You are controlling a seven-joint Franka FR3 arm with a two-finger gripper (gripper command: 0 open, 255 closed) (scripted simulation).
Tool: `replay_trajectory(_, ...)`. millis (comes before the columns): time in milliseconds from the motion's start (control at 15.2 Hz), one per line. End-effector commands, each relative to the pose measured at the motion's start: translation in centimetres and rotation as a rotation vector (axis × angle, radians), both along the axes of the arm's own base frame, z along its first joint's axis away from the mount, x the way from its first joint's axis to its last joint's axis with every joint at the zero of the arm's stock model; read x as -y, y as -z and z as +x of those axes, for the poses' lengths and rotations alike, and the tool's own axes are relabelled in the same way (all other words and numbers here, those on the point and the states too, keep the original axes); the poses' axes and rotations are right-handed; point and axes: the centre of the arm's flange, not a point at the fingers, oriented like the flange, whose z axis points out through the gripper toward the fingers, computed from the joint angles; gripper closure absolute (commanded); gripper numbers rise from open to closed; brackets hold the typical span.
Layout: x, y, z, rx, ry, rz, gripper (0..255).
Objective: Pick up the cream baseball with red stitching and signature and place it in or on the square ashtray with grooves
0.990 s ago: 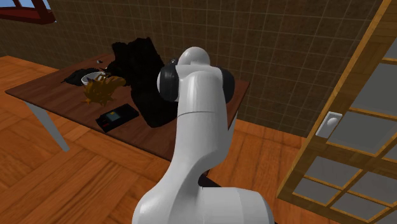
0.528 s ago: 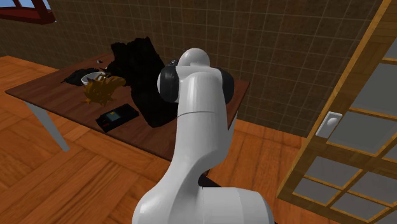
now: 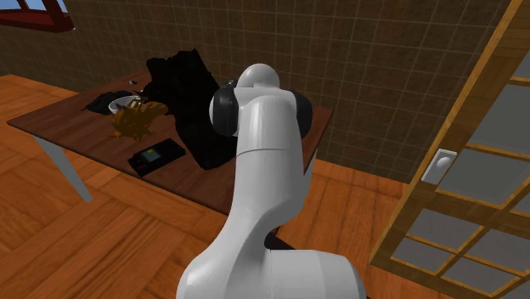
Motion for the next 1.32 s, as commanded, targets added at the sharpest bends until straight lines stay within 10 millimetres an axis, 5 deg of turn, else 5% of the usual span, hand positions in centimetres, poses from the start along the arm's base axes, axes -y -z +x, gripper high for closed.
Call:
replay_trajectory(0, -0.2, -0.3, -0.7, -0.012, -0.006, -0.007, 255)
replay_trajectory(1122, -0.2, -9.1, -0.7, -0.012, -0.006, -0.007, 255)
replay_trajectory(1254, 1.8, -10.7, 0.2, -0.012, -0.006, -0.007, 255)
